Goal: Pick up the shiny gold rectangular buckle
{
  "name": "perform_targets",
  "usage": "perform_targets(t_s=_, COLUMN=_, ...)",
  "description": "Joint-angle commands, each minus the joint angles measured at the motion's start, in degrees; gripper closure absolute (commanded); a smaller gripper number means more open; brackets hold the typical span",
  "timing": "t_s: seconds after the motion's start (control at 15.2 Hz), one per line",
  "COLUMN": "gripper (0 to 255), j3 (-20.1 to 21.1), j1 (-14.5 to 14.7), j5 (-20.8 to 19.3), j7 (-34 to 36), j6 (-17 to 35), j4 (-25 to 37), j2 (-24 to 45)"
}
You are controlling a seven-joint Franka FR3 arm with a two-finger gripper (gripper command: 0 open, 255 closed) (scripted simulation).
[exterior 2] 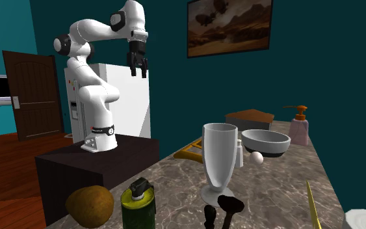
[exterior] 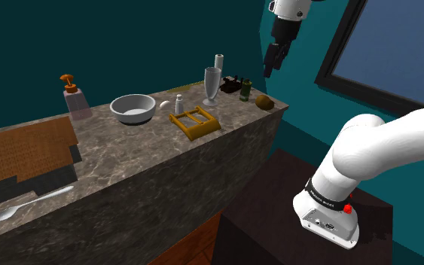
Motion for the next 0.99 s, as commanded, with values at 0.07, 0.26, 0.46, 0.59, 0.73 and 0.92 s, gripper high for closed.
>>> perform_targets(t_s=0.07, gripper=0, j3=0.1, j1=0.02, j5=0.26, j7=0.64, j6=1.8, j4=-0.3, j2=1.63)
perform_targets(t_s=0.26, gripper=0, j3=0.36, j1=0.11, j5=1.03, j7=2.47, j6=7.11, j4=-0.71, j2=6.91)
perform_targets(t_s=0.46, gripper=0, j3=0.58, j1=0.2, j5=1.78, j7=4.14, j6=12.18, j4=-0.39, j2=12.67)
perform_targets(t_s=0.59, gripper=0, j3=0.69, j1=0.28, j5=2.28, j7=5.18, j6=15.39, j4=0.24, j2=16.72)
perform_targets(t_s=0.73, gripper=0, j3=0.78, j1=0.36, j5=2.79, j7=6.15, j6=18.41, j4=1.19, j2=20.92)
perform_targets(t_s=0.92, gripper=0, j3=0.86, j1=0.5, j5=3.59, j7=7.47, j6=22.56, j4=3.2, j2=27.41)
